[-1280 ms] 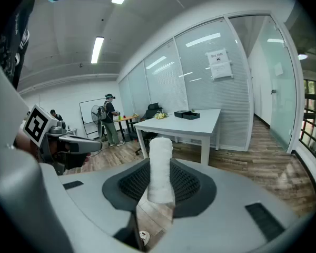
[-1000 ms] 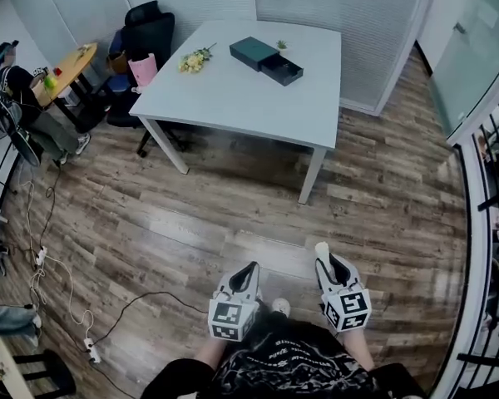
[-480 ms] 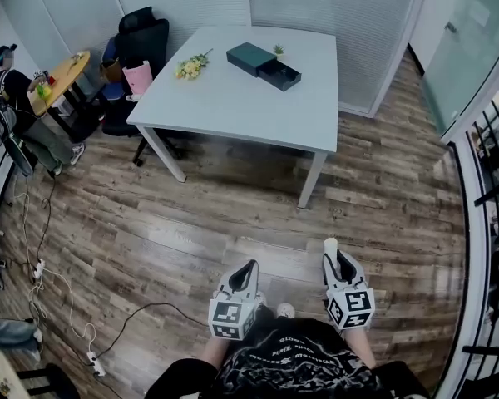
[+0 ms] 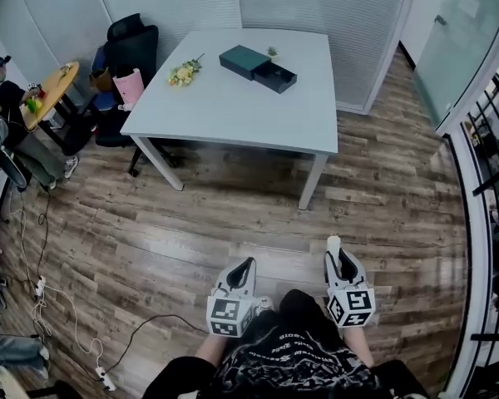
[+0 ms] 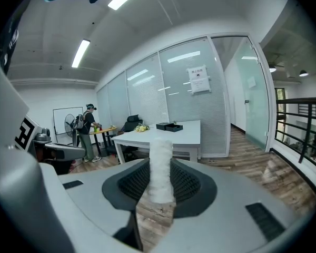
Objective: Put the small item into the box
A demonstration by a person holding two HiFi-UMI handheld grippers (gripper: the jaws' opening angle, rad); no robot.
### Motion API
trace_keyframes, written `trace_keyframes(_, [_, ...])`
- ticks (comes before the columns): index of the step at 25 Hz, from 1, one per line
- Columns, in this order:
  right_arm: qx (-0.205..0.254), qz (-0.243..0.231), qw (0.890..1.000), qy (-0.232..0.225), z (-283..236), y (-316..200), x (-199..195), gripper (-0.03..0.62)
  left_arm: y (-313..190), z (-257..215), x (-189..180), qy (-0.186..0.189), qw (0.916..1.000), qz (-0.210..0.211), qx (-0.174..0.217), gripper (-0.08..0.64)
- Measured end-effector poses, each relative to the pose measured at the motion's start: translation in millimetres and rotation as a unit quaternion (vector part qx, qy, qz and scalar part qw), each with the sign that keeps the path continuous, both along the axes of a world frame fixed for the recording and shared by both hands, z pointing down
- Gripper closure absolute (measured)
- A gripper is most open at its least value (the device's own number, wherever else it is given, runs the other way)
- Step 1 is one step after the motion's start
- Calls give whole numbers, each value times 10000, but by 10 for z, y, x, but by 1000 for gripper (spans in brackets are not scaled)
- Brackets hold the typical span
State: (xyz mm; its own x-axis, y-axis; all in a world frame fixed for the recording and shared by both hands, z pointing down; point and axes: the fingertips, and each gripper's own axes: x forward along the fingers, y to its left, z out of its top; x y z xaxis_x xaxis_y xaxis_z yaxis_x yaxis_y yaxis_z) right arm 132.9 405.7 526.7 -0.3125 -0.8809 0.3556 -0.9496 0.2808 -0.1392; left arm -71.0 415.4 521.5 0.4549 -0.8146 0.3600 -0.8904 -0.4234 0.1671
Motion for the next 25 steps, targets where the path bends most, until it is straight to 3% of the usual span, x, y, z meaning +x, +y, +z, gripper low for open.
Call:
trace_keyframes(9, [-191,96,9994,-271,132,-287,124,463,-186,102,79,-61,9999,-20,-136,543])
trace_keyframes(16, [-207,-513,9985,-10,165,-878,26,463,-646,113,70,-60,9988,-431,-204,543])
trace_keyframes(25, [-164,-1098,9938,-8,109,-1814,183,463,-1396,7,340,-104,9964,-836,-120,543])
